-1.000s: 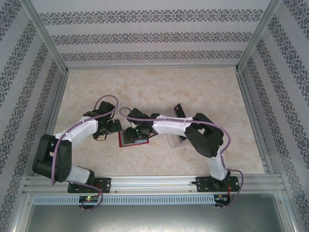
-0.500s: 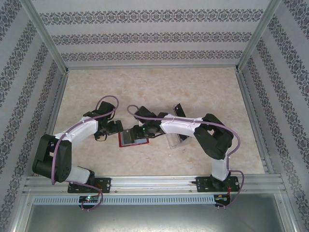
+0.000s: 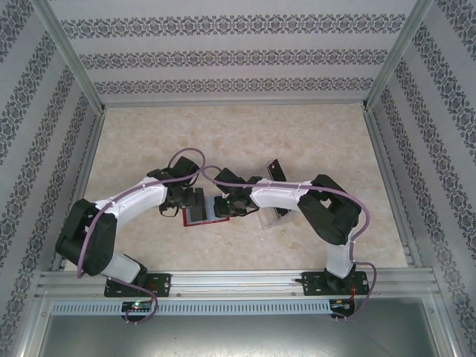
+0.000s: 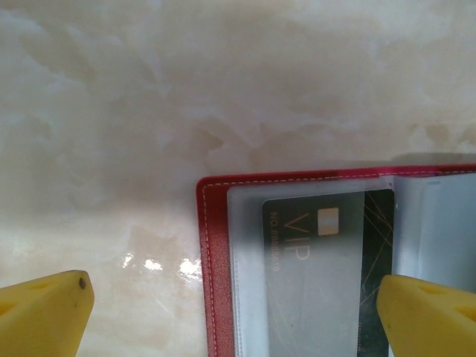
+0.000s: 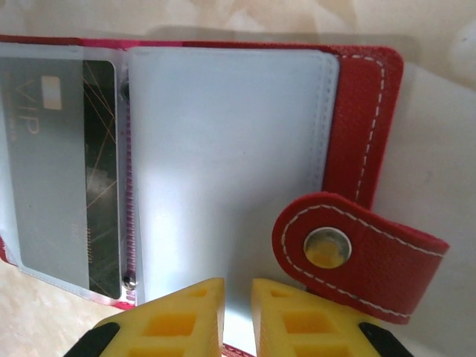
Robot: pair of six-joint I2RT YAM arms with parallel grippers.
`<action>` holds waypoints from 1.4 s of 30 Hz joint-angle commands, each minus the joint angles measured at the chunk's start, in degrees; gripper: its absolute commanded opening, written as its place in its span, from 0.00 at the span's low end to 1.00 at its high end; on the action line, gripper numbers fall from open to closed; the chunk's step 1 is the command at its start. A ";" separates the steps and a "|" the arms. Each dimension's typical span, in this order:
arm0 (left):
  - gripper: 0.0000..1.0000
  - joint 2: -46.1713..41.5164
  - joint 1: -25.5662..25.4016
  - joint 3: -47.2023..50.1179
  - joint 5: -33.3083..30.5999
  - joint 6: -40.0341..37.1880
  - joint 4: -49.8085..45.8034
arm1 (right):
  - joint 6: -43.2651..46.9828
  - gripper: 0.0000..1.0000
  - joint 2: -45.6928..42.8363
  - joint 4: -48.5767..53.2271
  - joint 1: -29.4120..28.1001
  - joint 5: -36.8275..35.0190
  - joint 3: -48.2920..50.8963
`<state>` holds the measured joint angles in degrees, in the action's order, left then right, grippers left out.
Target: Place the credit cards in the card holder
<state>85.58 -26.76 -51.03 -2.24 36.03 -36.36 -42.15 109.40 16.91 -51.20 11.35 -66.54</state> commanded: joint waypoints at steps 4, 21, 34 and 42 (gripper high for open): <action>0.99 2.00 -2.78 -0.94 -2.38 3.47 -1.34 | -1.42 0.19 2.04 -0.56 -0.01 -1.34 2.36; 0.99 4.09 -6.22 0.75 0.33 7.08 4.90 | -2.83 0.17 3.09 -2.58 0.06 -0.91 4.32; 0.99 6.66 -6.35 0.54 -1.89 7.76 0.81 | -3.11 0.17 3.18 -1.97 0.26 -1.43 4.44; 0.99 5.39 -6.28 3.12 -4.13 7.63 0.12 | -3.29 0.16 3.51 -1.71 0.88 -1.65 4.87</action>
<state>91.55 -31.92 -49.71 -3.73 42.83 -33.61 -45.12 109.45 11.49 -51.09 11.55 -64.20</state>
